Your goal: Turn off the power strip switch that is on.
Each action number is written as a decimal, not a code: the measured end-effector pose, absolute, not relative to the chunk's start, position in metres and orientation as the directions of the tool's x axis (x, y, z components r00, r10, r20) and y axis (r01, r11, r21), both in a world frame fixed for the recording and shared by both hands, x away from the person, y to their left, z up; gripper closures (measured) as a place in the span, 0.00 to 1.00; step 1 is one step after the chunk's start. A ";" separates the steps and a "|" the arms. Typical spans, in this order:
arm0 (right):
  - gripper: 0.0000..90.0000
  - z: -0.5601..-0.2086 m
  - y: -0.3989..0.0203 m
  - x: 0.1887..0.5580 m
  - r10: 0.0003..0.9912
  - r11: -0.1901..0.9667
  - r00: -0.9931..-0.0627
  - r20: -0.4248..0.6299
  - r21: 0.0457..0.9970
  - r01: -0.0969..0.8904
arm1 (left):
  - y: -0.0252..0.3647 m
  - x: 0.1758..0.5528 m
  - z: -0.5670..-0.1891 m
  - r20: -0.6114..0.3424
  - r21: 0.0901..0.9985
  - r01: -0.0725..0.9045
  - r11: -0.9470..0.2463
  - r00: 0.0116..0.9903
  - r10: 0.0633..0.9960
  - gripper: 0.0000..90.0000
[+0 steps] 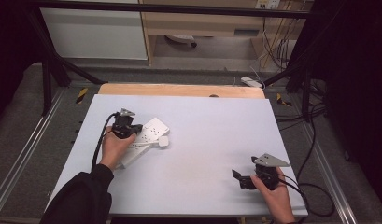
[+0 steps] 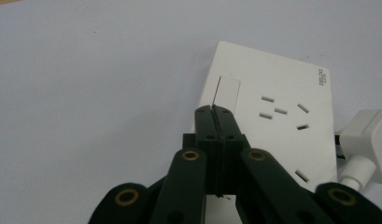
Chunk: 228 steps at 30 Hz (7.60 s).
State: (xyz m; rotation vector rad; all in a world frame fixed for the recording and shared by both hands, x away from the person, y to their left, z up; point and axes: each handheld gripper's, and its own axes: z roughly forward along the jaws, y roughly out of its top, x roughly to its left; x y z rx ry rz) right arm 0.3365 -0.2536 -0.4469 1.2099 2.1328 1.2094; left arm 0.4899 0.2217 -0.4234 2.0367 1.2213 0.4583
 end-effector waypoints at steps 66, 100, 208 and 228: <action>0.04 -0.447 -0.254 0.337 0.833 0.255 -0.550 0.062 0.839 0.481 | 0.217 0.485 -0.404 -0.097 0.828 0.519 -0.213 0.507 0.857 0.88; 0.04 -0.448 -0.253 0.338 0.836 0.250 -0.545 0.068 0.837 0.488 | 0.218 0.471 -0.369 -0.145 0.861 0.493 -0.124 0.473 0.869 0.11; 0.04 -0.449 -0.252 0.338 0.838 0.262 -0.543 0.060 0.828 0.496 | 0.311 0.312 -0.391 -0.163 0.898 0.433 -0.075 0.489 0.857 0.07; 0.04 -0.449 -0.252 0.338 0.839 0.263 -0.542 0.058 0.827 0.496 | 0.306 0.306 -0.420 -0.168 0.873 0.477 -0.098 0.484 0.859 0.07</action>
